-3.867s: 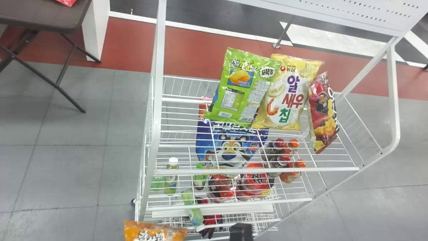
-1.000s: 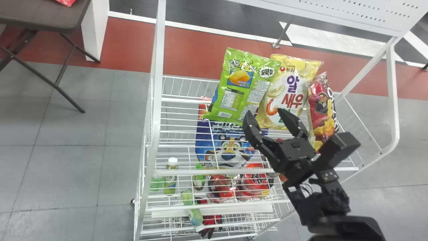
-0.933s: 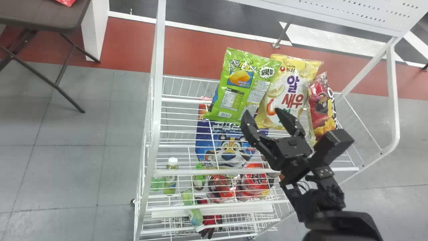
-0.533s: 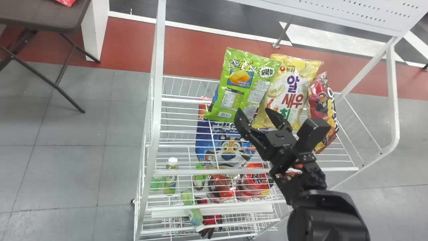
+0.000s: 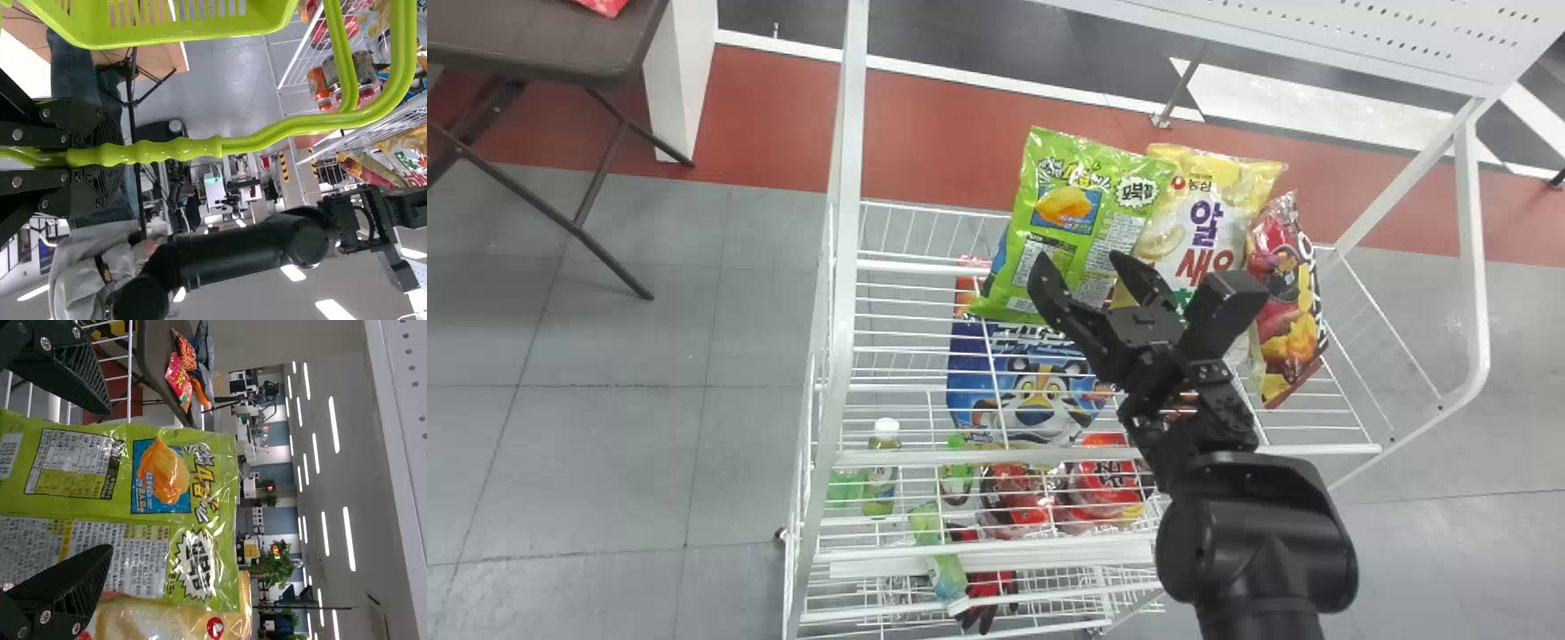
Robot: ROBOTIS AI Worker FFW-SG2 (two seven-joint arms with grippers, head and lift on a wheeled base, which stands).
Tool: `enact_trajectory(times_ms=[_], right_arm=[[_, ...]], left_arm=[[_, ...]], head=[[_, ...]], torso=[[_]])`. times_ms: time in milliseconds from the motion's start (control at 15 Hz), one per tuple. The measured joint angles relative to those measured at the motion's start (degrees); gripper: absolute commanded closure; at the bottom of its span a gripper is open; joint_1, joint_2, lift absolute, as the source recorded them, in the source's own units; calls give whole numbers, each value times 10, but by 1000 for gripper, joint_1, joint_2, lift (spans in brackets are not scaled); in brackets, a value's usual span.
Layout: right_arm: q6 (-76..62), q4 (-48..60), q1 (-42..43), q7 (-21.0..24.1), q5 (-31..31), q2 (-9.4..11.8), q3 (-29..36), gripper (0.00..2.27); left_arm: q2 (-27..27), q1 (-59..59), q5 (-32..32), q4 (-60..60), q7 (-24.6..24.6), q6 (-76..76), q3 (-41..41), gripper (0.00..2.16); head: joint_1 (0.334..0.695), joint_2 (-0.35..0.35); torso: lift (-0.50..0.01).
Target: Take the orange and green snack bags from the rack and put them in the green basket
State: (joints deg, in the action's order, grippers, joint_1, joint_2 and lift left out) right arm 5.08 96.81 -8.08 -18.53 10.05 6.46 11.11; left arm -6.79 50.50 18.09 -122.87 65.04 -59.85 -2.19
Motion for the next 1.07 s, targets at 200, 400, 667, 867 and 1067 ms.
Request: enact_trajectory(times_ms=[200, 400, 667, 867, 1067], right_arm=[[-5, -21, 18, 22, -21, 0, -7, 87], [-5, -46, 36, 33, -39, 0, -11, 161], [7, -70, 59, 33, -57, 0, -16, 1362], [34, -70, 65, 32, -66, -1, -26, 2246], [34, -66, 61, 24, -71, 0, -29, 2246]], left_arm=[[0, 0, -1, 0, 0, 0, 0, 2148], [1, 0, -1, 1, 1, 1, 0, 2148], [1, -3, -1, 5, 2, 1, 0, 2148], [2, -5, -1, 8, 3, 1, 1, 2148], [4, -5, 0, 9, 3, 1, 3, 2148]], head=[[695, -350], [695, -350], [695, -350], [695, -350], [695, -350]], torso=[[0], [0], [0], [0], [0]])
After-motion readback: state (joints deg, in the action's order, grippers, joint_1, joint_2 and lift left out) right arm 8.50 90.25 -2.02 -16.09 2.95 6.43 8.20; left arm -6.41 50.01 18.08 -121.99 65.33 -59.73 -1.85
